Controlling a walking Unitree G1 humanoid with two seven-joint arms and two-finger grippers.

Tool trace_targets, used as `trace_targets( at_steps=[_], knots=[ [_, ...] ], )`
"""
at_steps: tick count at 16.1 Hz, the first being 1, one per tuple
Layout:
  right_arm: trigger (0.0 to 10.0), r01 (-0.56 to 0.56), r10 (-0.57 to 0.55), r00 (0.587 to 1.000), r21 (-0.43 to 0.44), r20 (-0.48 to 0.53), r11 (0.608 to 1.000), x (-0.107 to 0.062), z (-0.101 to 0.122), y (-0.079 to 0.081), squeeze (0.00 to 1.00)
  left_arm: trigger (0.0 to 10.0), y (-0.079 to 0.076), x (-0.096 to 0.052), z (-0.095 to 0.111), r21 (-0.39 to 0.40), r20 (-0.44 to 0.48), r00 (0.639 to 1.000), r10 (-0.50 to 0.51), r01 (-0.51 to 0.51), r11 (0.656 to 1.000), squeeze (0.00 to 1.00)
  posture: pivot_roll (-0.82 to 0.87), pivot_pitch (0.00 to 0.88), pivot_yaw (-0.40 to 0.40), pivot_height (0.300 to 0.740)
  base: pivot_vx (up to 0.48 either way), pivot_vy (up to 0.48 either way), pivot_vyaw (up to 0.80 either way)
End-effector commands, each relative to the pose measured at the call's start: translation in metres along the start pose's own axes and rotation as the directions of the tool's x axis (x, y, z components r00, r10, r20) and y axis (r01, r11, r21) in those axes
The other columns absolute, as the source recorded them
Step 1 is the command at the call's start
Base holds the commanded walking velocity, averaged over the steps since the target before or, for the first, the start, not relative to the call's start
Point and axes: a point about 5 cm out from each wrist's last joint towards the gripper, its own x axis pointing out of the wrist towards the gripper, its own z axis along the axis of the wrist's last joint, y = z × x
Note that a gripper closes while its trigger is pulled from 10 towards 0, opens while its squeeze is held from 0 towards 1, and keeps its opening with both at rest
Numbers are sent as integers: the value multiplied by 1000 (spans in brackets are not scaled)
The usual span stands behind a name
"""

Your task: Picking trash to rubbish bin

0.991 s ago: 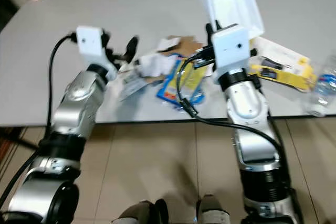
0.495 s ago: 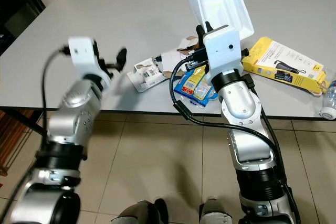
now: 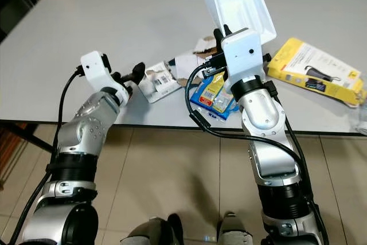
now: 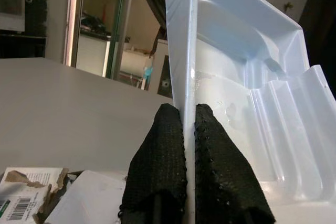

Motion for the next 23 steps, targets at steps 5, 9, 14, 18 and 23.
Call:
trace_targets(
  at_steps=[5, 9, 14, 18, 23],
  knots=[
    [10000, -19, 19, 1000, -5, 22, 1000, 1, 4, 4, 0, 10000, -4, 0, -6, -93, -51, 999, -20, 15, 996, 0, -211, 202, 152, 740, 0, 0, 0],
    [10000, -16, 16, 1000, -8, 24, 1000, 0, 5, 4, 0, 10000, -15, 4, -13, -149, -83, 994, -74, 61, 987, 0, -215, 204, 154, 740, 0, 0, 0],
    [10000, -13, 14, 1000, -10, 26, 1000, 0, 6, 4, 0, 10000, -21, 8, -11, -194, -81, 991, -110, 92, 977, 0, -224, 207, 157, 740, 0, 0, 0],
    [10000, -12, 12, 1000, -13, 26, 1000, -1, 7, 3, 0, 10000, -20, 11, -17, -254, -106, 987, -120, 90, 963, 0, -229, 208, 156, 740, 0, 0, 0],
    [10000, -11, 11, 1000, -14, 25, 1000, -3, 8, 2, 0, 10000, -20, 14, -26, -296, -139, 978, -157, 110, 949, 0, -236, 219, 156, 740, 0, 0, 0]
  ],
)
